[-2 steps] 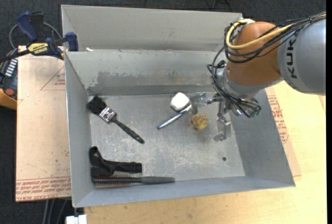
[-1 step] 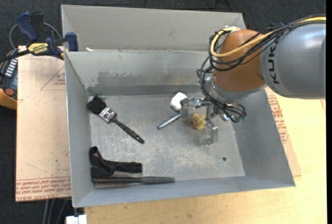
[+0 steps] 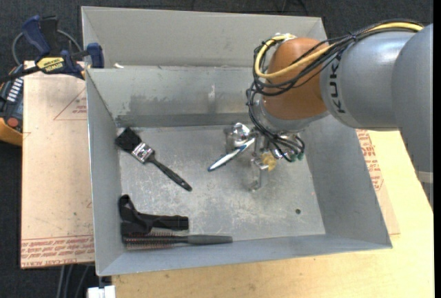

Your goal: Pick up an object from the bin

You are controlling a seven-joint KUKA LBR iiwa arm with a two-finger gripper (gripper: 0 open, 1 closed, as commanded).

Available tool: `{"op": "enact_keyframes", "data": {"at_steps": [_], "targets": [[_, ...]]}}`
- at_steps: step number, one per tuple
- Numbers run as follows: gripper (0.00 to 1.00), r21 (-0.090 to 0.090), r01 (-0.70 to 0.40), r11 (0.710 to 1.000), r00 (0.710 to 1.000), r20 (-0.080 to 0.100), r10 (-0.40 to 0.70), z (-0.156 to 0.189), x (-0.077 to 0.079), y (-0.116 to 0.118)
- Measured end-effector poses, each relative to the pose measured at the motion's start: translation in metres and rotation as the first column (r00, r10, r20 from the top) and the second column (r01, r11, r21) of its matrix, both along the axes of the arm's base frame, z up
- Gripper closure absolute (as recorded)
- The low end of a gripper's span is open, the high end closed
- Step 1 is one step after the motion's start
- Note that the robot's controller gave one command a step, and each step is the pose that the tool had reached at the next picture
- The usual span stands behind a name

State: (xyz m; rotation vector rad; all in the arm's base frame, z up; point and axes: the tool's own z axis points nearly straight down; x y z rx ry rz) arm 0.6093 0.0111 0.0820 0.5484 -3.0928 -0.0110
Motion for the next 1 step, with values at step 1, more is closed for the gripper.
{"op": "enact_keyframes", "data": {"at_steps": [1], "targets": [[0.0,0.002,-0.244,0.97,0.97,0.002,0.244,-0.003,0.0158,0.0079]]}}
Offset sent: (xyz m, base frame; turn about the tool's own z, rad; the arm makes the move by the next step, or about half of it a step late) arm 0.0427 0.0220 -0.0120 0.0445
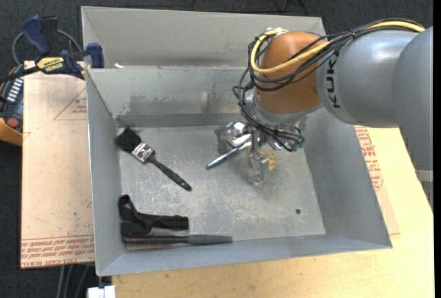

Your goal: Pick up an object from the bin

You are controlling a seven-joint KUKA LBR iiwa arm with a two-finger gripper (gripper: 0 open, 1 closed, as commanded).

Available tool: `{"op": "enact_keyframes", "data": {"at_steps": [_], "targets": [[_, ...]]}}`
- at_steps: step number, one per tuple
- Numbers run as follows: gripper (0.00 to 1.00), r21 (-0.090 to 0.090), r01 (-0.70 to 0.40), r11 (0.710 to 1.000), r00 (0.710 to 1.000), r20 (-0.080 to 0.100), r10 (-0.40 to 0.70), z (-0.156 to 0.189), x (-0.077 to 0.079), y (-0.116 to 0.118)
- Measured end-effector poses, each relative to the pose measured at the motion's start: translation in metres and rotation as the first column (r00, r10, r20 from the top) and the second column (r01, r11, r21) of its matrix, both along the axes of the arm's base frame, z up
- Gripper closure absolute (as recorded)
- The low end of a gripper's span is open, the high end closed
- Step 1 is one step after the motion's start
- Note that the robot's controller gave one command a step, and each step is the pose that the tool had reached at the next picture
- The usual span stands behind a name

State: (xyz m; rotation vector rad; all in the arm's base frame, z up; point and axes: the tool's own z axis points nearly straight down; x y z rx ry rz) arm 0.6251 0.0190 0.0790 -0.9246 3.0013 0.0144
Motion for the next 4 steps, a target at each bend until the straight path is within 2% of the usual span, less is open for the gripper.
{"op": "enact_keyframes", "data": {"at_steps": [1,2,3,4], "targets": [[0.0,0.0,0.287,0.958,0.958,0.002,-0.287,-0.008,0.027,0.014],[1.0,0.002,0.057,0.998,0.998,0.002,-0.057,-0.005,0.028,0.031],[1.0,0.003,0.058,0.998,0.998,0.002,-0.058,-0.005,0.028,0.031],[1.0,0.003,0.042,0.999,0.999,0.0,-0.042,0.077,0.01,0.029]]}}
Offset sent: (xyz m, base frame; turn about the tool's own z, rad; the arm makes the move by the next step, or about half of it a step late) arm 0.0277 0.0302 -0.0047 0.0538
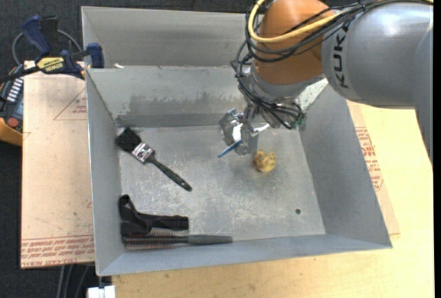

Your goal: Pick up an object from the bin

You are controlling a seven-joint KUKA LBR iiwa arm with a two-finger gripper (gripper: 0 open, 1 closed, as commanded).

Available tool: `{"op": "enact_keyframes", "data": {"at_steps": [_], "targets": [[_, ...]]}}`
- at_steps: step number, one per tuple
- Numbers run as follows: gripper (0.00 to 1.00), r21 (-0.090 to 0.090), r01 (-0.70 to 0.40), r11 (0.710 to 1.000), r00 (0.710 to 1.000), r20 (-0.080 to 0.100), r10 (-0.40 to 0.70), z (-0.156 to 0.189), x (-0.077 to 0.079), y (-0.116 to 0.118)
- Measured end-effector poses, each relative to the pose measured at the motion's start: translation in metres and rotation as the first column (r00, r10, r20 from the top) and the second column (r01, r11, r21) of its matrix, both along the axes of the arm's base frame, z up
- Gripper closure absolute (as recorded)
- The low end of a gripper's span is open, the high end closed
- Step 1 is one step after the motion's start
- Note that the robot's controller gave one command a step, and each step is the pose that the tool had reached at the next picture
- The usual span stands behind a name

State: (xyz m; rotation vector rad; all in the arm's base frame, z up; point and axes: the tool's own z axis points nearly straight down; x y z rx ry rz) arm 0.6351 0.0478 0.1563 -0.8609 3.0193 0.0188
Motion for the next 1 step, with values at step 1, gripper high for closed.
{"op": "enact_keyframes", "data": {"at_steps": [1], "targets": [[1.0,0.0,-0.001,1.0,1.0,0.009,0.001,0.0659,0.0001,-0.0004]]}}
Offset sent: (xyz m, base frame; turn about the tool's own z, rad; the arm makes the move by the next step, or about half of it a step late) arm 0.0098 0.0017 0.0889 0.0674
